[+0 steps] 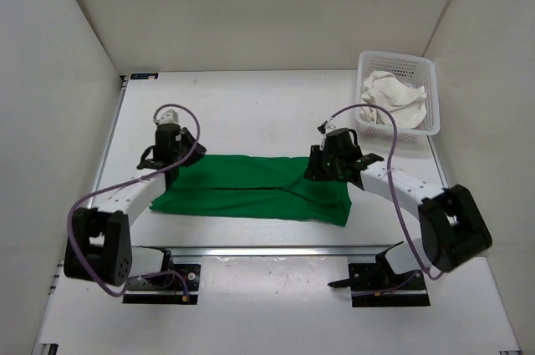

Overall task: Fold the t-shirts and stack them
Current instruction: Fold the other side of the tshirt into a rectangle, then rotate the tshirt 90 degrees

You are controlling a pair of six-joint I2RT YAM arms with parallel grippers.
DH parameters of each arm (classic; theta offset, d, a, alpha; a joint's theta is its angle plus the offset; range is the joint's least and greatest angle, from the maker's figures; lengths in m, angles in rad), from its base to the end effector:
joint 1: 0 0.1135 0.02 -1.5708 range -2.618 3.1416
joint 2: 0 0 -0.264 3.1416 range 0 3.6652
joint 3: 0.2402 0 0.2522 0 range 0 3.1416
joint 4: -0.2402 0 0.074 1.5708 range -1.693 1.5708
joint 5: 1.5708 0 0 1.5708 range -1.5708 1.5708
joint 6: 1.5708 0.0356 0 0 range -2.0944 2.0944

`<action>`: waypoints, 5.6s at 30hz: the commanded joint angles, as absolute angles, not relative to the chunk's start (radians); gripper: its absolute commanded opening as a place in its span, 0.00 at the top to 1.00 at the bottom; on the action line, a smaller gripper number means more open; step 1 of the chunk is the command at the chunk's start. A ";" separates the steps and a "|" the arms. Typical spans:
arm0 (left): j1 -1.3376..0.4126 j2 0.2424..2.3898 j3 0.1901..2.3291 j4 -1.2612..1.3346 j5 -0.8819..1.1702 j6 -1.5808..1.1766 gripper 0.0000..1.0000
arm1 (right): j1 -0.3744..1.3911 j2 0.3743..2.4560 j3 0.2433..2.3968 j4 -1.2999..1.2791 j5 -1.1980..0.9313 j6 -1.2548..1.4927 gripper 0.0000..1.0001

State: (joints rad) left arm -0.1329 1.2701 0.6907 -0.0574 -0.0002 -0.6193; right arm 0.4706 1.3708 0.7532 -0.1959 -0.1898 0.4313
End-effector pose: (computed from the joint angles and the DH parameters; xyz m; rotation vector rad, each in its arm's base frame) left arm 0.2654 -0.0355 0.2166 -0.5394 2.1734 -0.4145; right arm 0.2437 0.1315 0.2001 -0.1417 2.4618 0.6384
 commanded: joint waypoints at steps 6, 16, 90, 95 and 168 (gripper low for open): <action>-0.261 1.373 0.603 0.115 0.107 -0.723 0.68 | 0.483 1.414 0.795 -0.129 -0.188 0.399 0.72; -0.248 1.404 0.571 0.146 0.140 -0.744 0.69 | 0.483 1.605 0.879 -0.084 -0.337 0.350 0.61; -0.179 1.335 0.509 0.233 0.295 -0.850 0.70 | 0.700 1.395 0.627 -0.047 -0.316 0.585 1.00; -0.215 1.272 0.583 0.175 0.299 -0.810 0.69 | 0.626 1.287 0.681 -0.095 -0.354 0.526 0.91; -0.359 1.057 0.494 -0.097 0.193 -0.591 0.62 | 0.379 1.582 0.807 -0.129 -0.353 0.408 0.71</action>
State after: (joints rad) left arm -0.3382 1.0550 0.5289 -0.1032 0.1993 -0.5896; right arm 0.3950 1.6779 0.8520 -0.0860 -0.2977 0.4755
